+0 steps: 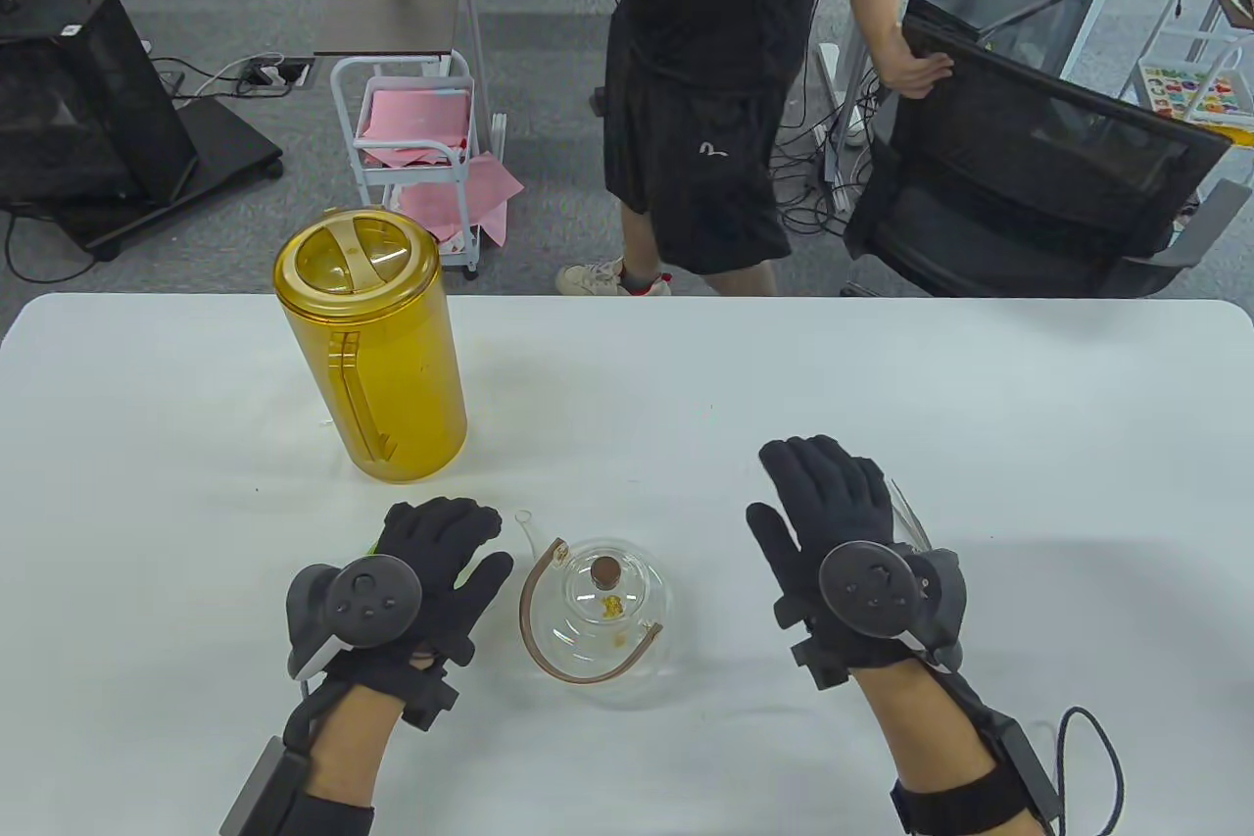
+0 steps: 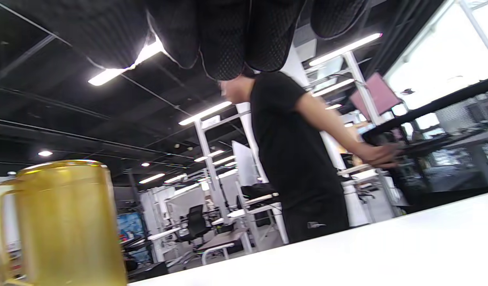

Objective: Make chrysanthemum tea

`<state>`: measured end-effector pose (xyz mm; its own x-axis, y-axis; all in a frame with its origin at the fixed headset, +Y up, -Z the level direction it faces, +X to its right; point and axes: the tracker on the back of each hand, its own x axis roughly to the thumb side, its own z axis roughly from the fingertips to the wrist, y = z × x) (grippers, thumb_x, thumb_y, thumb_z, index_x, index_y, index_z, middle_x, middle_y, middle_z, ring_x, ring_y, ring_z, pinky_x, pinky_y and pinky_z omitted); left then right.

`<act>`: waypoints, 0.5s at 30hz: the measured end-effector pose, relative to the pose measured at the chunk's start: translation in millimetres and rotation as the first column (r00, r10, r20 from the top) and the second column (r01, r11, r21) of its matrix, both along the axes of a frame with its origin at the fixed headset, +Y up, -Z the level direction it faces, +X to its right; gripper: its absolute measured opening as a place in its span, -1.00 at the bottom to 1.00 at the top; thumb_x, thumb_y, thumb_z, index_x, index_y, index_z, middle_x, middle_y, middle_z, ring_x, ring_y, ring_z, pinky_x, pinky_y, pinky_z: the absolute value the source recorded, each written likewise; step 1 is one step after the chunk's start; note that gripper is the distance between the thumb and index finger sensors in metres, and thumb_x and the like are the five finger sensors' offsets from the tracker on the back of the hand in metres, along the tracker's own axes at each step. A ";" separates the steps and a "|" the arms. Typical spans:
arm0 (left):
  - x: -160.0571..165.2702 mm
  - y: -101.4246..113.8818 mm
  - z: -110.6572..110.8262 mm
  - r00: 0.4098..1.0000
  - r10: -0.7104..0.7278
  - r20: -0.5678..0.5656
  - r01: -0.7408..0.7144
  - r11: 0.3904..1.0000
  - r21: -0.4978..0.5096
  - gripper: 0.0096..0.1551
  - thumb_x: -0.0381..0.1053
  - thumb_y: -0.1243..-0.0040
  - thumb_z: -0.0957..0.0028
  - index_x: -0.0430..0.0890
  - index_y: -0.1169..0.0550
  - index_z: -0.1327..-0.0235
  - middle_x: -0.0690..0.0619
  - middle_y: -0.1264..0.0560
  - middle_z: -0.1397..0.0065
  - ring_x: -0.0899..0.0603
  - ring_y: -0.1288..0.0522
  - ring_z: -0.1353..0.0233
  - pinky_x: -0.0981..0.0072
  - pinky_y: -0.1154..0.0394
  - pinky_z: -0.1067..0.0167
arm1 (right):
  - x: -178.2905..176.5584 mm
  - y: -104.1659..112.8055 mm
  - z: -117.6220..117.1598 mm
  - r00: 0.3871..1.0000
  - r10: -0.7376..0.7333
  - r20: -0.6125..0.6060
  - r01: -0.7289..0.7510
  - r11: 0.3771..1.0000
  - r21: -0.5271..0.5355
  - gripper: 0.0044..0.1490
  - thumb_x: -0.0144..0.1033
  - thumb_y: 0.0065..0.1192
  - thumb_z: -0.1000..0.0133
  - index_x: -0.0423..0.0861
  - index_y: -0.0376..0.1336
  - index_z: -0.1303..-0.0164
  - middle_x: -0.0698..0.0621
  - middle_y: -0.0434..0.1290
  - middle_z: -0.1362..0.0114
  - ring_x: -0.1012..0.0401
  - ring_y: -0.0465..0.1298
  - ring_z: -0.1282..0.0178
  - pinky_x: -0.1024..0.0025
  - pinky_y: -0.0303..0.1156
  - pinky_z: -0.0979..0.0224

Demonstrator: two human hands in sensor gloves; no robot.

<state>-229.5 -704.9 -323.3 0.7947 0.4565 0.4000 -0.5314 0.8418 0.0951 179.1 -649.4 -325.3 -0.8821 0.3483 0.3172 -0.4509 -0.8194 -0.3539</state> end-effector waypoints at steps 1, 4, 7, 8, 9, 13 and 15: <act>0.1 -0.1 0.0 1.000 0.000 0.000 0.000 1.000 -0.001 -0.27 0.38 -0.12 -0.21 -0.01 -0.48 -0.51 -0.16 -0.42 -0.63 -0.43 -0.28 -0.60 -0.43 0.01 -0.52 | 4.4 -1.9 -2.4 1.000 -0.004 0.013 0.005 1.000 -0.011 -0.20 0.15 0.15 -0.22 0.12 0.12 -0.67 0.05 0.20 -0.70 -0.06 0.24 -0.75 -0.29 0.06 -0.65; 0.4 -0.2 0.0 1.000 0.000 0.001 0.000 1.000 -0.002 -0.27 0.37 -0.12 -0.20 -0.02 -0.47 -0.51 -0.17 -0.42 -0.63 -0.44 -0.28 -0.60 -0.43 0.01 -0.52 | 18.3 -10.3 -11.9 0.998 -0.006 0.056 0.009 0.998 -0.058 -0.20 0.16 0.14 -0.22 0.11 0.12 -0.68 0.05 0.20 -0.70 -0.06 0.23 -0.76 -0.29 0.05 -0.65; 0.2 -0.1 -0.1 1.000 0.001 0.001 -0.001 1.000 -0.001 -0.27 0.37 -0.12 -0.21 -0.02 -0.47 -0.51 -0.16 -0.42 -0.63 -0.44 -0.27 -0.61 -0.43 0.01 -0.52 | 27.2 -21.8 -21.6 0.996 0.008 0.088 0.002 0.993 -0.118 -0.19 0.16 0.14 -0.23 0.12 0.11 -0.68 0.05 0.20 -0.70 -0.06 0.23 -0.76 -0.29 0.05 -0.66; 0.1 -0.1 0.0 1.000 0.002 0.000 -0.002 1.000 -0.001 -0.27 0.37 -0.12 -0.20 -0.02 -0.47 -0.51 -0.16 -0.42 -0.63 -0.43 -0.27 -0.61 -0.42 0.01 -0.52 | 29.5 -26.9 -25.1 0.995 0.020 0.098 -0.005 0.990 -0.144 -0.19 0.16 0.14 -0.23 0.11 0.11 -0.69 0.05 0.20 -0.70 -0.06 0.22 -0.76 -0.29 0.05 -0.66; 0.0 -0.1 0.0 1.000 0.002 0.000 -0.002 1.000 -0.001 -0.27 0.37 -0.12 -0.21 -0.02 -0.47 -0.51 -0.16 -0.41 -0.63 -0.43 -0.27 -0.61 -0.42 0.01 -0.52 | 30.8 -30.4 -27.3 0.994 0.026 0.103 -0.010 0.987 -0.161 -0.19 0.16 0.14 -0.23 0.11 0.11 -0.69 0.05 0.20 -0.71 -0.06 0.22 -0.76 -0.30 0.05 -0.65; 0.8 -0.5 0.3 1.000 0.001 0.003 -0.001 1.000 -0.006 -0.27 0.37 -0.12 -0.21 -0.02 -0.47 -0.51 -0.17 -0.41 -0.63 -0.43 -0.27 -0.61 -0.42 0.02 -0.52 | 32.5 -50.3 -37.0 0.993 0.067 0.095 -0.039 0.963 -0.268 -0.16 0.17 0.14 -0.23 0.10 0.08 -0.70 0.03 0.21 -0.70 -0.08 0.24 -0.75 -0.30 0.07 -0.63; 0.8 -0.5 0.3 1.000 0.002 0.003 -0.002 1.000 -0.005 -0.27 0.37 -0.12 -0.21 -0.02 -0.47 -0.51 -0.16 -0.41 -0.64 -0.44 -0.27 -0.61 -0.42 0.02 -0.52 | 31.3 -55.5 -39.6 0.992 0.082 0.094 -0.052 0.957 -0.287 -0.16 0.17 0.14 -0.22 0.10 0.09 -0.70 0.03 0.21 -0.70 -0.09 0.24 -0.75 -0.29 0.08 -0.63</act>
<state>-228.7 -705.3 -323.1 0.7928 0.4599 0.3999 -0.5331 0.8413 0.0895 210.4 -704.9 -364.8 -0.9292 0.3498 0.1196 -0.3649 -0.9197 -0.1449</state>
